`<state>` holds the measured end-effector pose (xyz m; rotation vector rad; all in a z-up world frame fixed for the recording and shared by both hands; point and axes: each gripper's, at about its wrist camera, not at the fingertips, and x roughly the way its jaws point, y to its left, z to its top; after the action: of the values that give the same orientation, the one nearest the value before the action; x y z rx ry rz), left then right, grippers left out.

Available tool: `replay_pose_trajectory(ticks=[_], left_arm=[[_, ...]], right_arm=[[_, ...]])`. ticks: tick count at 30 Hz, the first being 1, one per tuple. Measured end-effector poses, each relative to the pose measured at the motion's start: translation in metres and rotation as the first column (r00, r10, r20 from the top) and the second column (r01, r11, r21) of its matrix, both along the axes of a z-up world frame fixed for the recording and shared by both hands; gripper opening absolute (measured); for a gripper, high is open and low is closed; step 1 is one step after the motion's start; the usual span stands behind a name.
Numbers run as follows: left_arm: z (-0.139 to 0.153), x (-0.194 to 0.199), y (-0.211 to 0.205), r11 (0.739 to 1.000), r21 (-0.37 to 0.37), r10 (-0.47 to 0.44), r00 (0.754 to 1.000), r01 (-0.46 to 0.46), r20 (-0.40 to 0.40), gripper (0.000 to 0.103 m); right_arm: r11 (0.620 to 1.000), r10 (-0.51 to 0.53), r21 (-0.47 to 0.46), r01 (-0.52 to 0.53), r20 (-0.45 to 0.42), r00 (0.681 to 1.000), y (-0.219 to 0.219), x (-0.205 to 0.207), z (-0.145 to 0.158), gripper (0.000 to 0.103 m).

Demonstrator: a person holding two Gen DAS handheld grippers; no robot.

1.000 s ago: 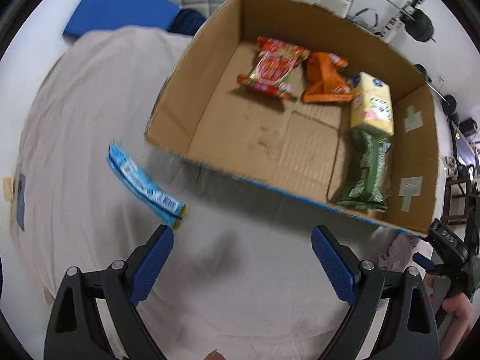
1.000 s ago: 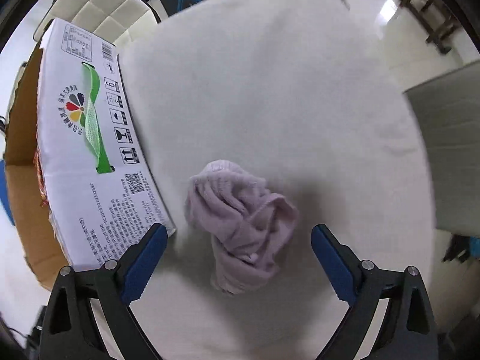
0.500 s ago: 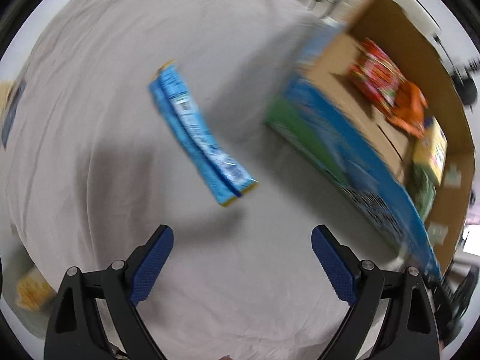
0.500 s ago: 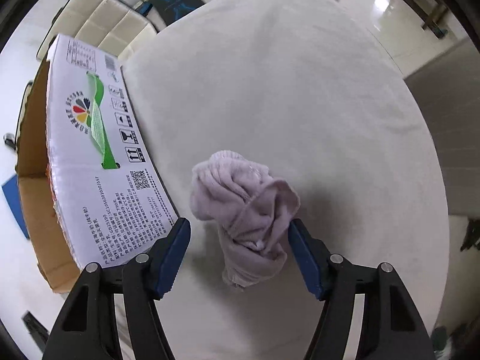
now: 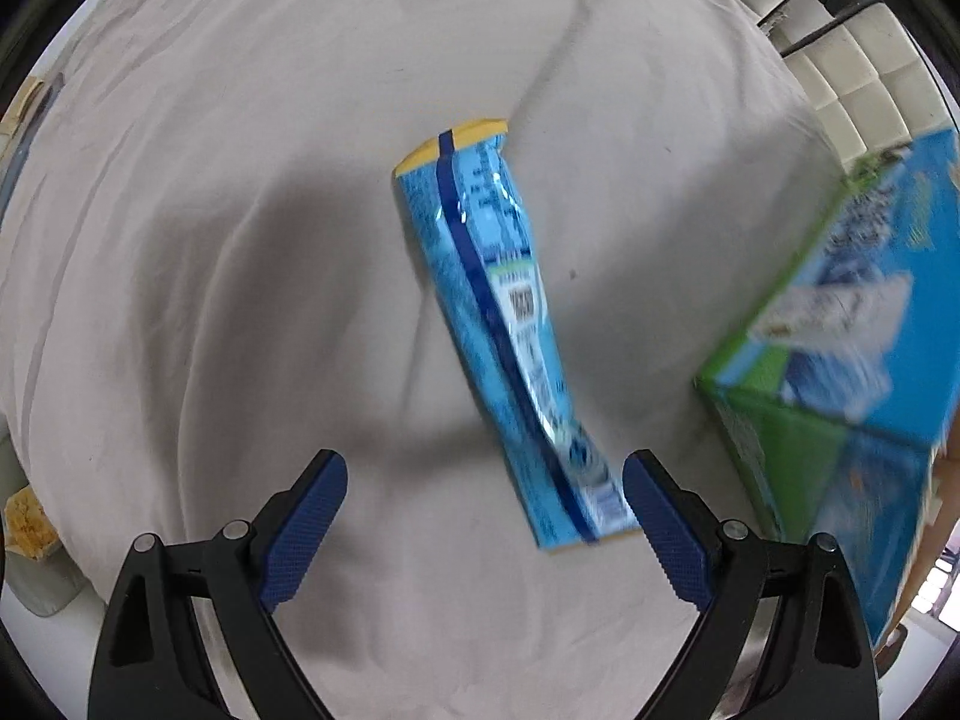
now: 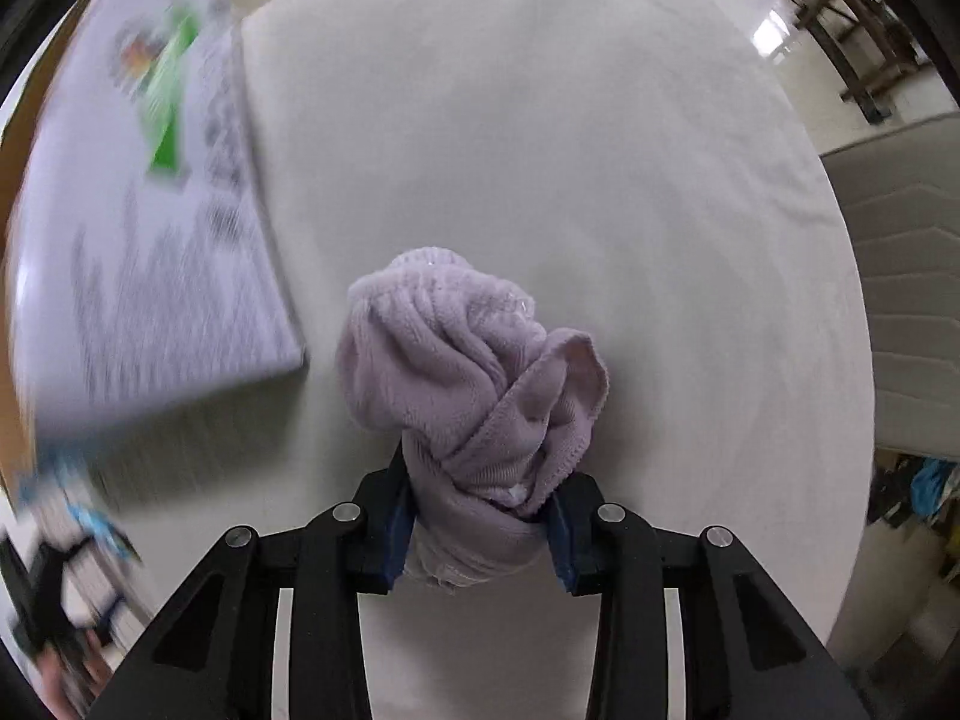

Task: Organize soft objects
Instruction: 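Grasp the blue wrapped bar with the left tool while the right tool grasps the lilac sock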

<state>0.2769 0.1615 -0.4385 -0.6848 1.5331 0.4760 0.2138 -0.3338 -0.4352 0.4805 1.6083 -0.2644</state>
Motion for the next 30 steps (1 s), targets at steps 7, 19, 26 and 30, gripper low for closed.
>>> replay_pose_trajectory(ticks=[7,19,26,30], left_arm=[[-0.012,0.011,0.004,0.993,0.057,-0.105,0.994,0.107,-0.027,0.072],[-0.007,-0.063,-0.104,0.786,0.065,-0.609,0.789,0.614,-0.088,0.029],[-0.012,-0.1,-0.159,0.706,0.088,-0.695,0.711,0.703,-0.105,0.031],[-0.013,-0.099,-0.15,0.739,0.078,-0.663,0.743,0.669,-0.087,0.031]], right_arm=[[0.986,0.163,0.05,-0.162,-0.011,0.987,0.066,-0.023,0.0,0.039],[0.921,0.387,0.067,-0.384,-0.056,0.92,0.133,-0.06,-0.008,0.039],[0.919,0.395,0.031,-0.394,-0.053,0.917,0.154,-0.069,-0.025,0.044],[0.925,0.38,0.007,-0.38,-0.06,0.923,0.15,-0.052,-0.025,0.047]])
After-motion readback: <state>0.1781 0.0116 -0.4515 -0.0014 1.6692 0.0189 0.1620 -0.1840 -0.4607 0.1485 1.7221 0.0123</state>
